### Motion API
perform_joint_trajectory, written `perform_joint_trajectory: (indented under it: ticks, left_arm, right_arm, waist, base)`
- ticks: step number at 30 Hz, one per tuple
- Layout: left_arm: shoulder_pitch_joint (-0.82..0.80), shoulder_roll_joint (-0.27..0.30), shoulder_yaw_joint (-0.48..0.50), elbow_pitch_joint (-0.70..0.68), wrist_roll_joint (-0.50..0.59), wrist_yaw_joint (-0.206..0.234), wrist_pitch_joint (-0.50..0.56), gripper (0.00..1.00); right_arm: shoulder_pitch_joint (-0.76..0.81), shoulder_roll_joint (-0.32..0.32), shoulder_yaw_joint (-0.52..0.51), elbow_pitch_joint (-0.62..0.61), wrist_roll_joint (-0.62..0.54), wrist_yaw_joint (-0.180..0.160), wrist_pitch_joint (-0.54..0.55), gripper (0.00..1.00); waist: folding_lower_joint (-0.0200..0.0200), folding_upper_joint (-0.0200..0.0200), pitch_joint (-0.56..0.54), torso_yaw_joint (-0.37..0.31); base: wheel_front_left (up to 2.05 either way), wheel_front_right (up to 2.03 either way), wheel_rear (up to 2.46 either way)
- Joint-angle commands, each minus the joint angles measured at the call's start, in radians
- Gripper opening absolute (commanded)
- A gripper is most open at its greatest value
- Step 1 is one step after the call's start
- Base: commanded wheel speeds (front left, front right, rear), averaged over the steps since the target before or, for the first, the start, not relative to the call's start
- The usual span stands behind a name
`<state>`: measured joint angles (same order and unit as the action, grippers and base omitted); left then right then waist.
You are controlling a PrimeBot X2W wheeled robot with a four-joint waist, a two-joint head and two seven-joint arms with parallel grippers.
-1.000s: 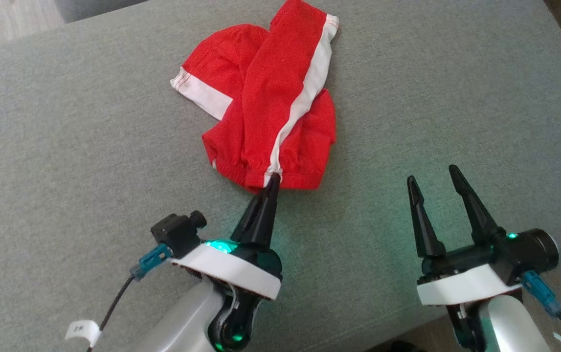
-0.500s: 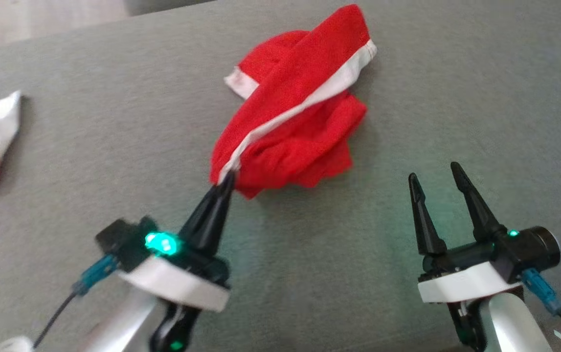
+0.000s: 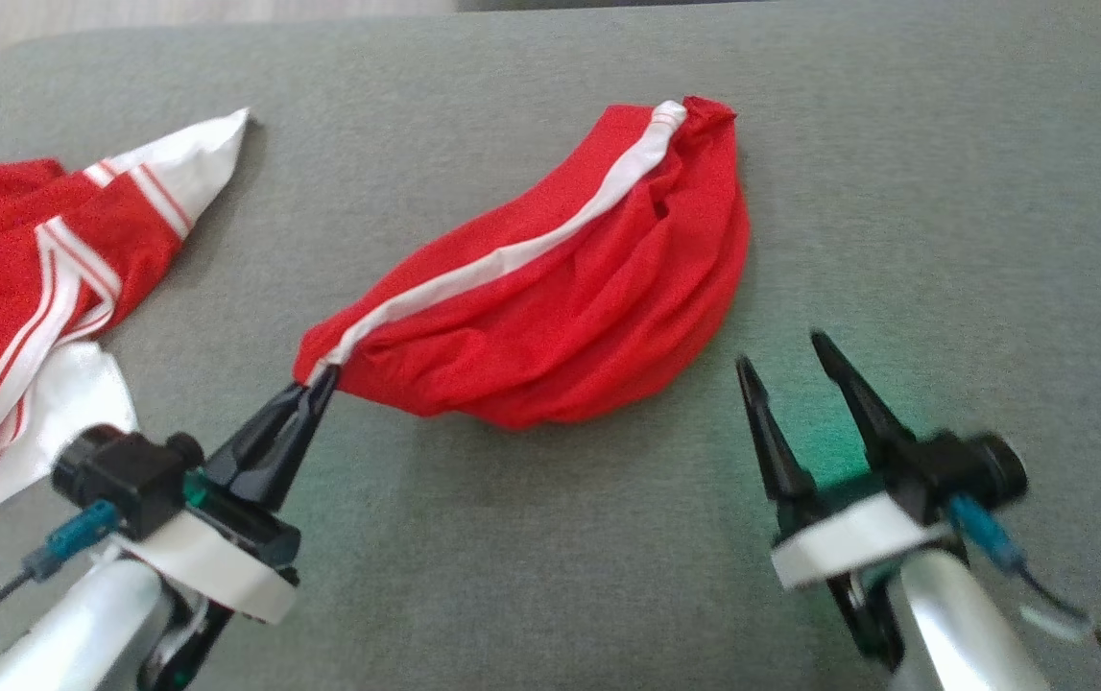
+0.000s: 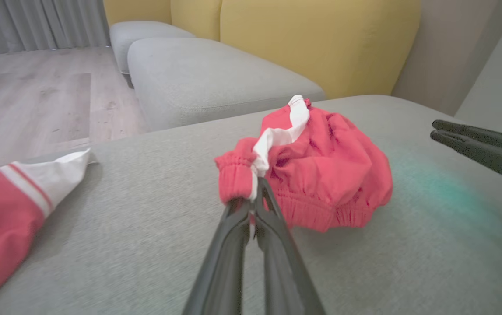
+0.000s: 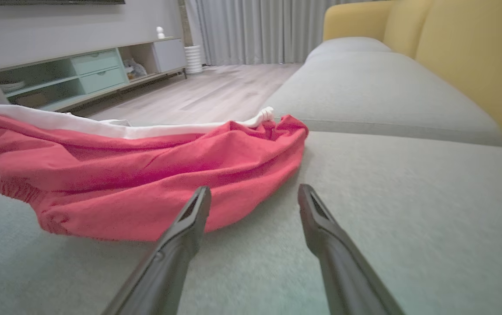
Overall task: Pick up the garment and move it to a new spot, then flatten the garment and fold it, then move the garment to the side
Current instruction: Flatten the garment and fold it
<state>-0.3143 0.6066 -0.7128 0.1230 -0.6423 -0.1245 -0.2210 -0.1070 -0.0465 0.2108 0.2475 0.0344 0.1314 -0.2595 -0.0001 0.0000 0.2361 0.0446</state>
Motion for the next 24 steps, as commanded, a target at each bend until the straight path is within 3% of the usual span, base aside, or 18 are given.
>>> perform_joint_trajectory:
  ticks: [1, 8, 15, 24]
  left_arm:
    - [-0.056, 0.051, 0.042, -0.009, 0.009, -0.002, 0.002, 0.0]
    - [-0.121, 0.055, 0.032, 0.025, 0.02, -0.004, 0.003, 0.0]
    - [-0.191, 0.021, -0.019, 0.048, 0.027, -0.006, -0.011, 0.0]
    - [-0.254, -0.005, -0.099, 0.075, 0.018, -0.006, -0.029, 0.0]
  right_arm:
    - [-0.097, -0.02, 0.048, 0.005, 0.019, -0.001, -0.002, 1.0]
    - [-0.38, -0.179, 0.202, 0.204, 0.184, -0.001, 0.003, 1.0]
    - [-0.651, -0.295, 0.422, 0.353, 0.462, -0.001, 0.143, 1.0]
    - [-0.786, -0.367, 0.596, 0.459, 0.648, -0.001, 0.224, 1.0]
  waist:
    - [0.0001, 0.0, 0.02, 0.033]
    - [0.0001, 0.0, 0.069, 0.099]
    - [0.0001, 0.0, 0.111, 0.173]
    - [0.0001, 0.0, 0.132, 0.241]
  base:
    - [0.0, 0.0, 0.0]
    - [0.0, 0.0, 0.0]
    - [0.0, 0.0, 0.0]
    - [0.0, 0.0, 0.0]
